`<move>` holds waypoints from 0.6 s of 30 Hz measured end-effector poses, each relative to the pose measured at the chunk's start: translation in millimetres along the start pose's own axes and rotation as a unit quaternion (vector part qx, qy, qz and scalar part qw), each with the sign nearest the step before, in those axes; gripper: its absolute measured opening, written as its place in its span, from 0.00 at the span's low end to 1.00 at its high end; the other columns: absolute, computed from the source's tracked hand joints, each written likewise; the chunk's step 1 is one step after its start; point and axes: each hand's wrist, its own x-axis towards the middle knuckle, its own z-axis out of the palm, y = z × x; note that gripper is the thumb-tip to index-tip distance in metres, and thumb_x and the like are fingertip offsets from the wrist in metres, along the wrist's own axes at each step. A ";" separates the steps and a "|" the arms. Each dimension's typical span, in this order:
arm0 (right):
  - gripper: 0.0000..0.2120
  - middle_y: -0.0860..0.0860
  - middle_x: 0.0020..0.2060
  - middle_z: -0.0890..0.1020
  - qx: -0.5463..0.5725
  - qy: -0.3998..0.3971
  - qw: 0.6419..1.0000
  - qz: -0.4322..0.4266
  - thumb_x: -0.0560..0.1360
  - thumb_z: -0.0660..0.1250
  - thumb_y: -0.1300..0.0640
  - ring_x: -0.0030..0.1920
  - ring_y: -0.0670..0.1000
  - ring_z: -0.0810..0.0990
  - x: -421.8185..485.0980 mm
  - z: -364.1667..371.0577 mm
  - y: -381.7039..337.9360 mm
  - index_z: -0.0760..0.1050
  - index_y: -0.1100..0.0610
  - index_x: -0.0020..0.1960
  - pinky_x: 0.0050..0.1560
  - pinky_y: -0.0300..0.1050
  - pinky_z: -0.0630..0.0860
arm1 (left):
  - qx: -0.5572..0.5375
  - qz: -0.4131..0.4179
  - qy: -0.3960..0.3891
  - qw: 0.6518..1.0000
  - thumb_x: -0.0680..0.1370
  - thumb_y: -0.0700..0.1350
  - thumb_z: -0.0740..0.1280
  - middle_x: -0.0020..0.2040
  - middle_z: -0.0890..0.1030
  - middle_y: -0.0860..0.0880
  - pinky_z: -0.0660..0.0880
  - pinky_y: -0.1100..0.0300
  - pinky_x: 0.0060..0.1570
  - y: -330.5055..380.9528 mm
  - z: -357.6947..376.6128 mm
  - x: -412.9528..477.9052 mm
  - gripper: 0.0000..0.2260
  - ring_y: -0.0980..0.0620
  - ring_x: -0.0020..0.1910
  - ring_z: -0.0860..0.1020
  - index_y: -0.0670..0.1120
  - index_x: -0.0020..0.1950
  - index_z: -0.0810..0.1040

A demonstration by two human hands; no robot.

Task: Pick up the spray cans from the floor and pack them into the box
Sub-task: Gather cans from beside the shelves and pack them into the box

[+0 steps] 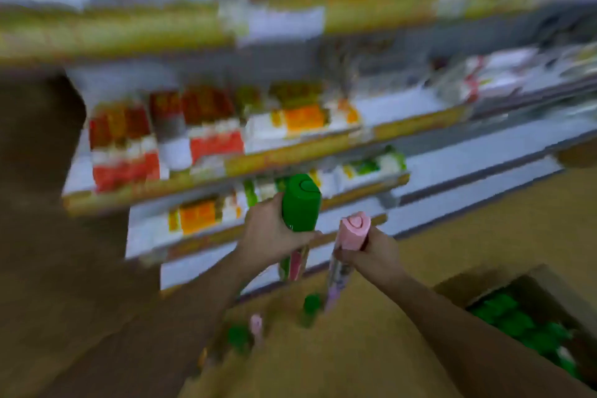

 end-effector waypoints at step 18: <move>0.17 0.50 0.42 0.86 0.159 0.358 0.910 -0.137 0.66 0.81 0.48 0.43 0.48 0.85 -144.3 -523.5 -80.1 0.82 0.54 0.49 0.46 0.50 0.84 | -0.205 0.271 0.084 0.937 0.53 0.71 0.75 0.41 0.83 0.60 0.74 0.61 0.36 517.5 -24.6 56.0 0.29 0.60 0.41 0.81 0.56 0.46 0.80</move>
